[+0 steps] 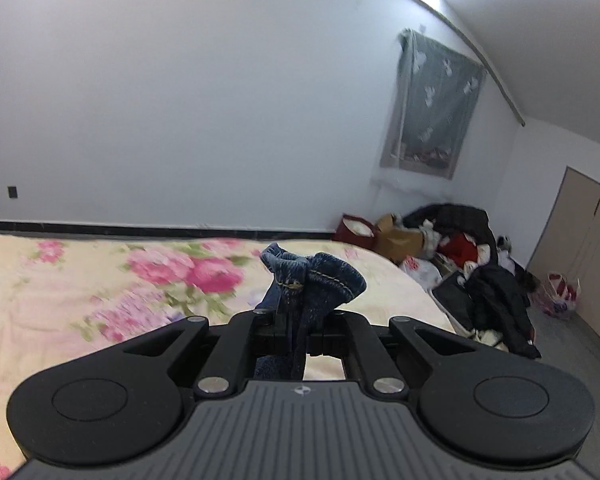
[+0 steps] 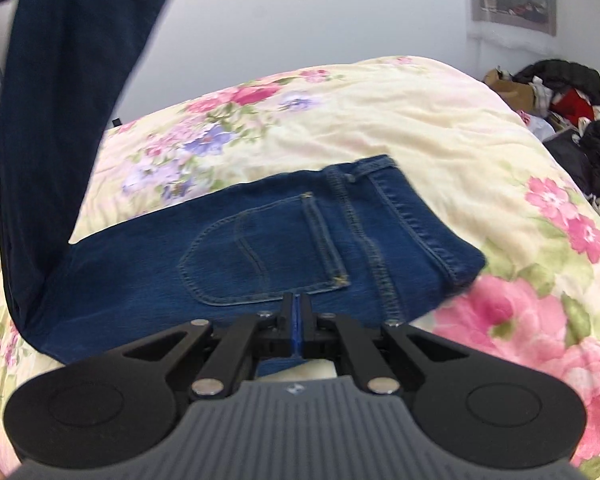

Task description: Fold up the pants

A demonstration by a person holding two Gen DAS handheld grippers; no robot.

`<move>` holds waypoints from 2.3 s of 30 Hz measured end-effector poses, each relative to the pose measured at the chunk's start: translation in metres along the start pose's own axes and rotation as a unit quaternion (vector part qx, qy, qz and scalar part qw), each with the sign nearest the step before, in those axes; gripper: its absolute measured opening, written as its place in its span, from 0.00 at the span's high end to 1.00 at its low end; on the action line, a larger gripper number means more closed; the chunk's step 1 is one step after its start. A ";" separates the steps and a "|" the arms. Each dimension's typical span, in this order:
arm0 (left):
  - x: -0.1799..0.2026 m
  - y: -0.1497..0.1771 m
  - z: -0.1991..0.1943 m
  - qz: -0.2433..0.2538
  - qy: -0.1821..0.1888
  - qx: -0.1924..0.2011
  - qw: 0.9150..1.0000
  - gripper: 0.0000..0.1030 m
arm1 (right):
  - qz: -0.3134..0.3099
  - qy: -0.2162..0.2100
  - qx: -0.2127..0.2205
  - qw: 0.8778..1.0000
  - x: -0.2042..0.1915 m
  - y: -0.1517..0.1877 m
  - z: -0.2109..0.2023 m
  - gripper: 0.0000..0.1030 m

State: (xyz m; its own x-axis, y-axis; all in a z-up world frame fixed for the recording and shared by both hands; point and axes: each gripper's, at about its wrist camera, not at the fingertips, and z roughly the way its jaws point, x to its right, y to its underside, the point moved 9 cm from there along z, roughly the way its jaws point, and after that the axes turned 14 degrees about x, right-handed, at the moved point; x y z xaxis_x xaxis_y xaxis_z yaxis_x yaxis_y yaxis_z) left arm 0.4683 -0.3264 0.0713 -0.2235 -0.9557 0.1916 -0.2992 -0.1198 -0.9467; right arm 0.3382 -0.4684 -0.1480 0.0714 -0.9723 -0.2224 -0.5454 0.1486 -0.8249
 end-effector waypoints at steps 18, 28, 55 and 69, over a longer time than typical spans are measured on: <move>0.089 0.211 0.052 -0.065 0.175 -0.281 0.941 0.27 | 0.013 0.027 -0.046 0.999 0.059 0.028 0.006 1.00; 0.067 0.149 0.015 0.018 0.173 -0.230 0.958 0.21 | 0.064 0.011 -0.015 0.998 0.040 0.004 -0.007 0.59; -0.300 0.195 -0.062 0.049 -0.113 -0.227 0.966 0.26 | 0.227 0.078 0.023 0.971 0.042 -0.041 0.068 0.89; -0.300 0.205 -0.063 0.020 -0.088 -0.208 0.974 0.33 | -0.052 0.114 0.039 0.991 0.013 -0.101 0.071 0.91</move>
State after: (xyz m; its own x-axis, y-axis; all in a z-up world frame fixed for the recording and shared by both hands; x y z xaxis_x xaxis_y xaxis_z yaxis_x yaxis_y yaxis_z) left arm 0.4155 -0.0469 -0.1638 -0.0903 -0.9931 0.0748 -0.6514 0.0021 -0.7587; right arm 0.4537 -0.4835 -0.1044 -0.0715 -0.9973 -0.0185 -0.4787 0.0506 -0.8765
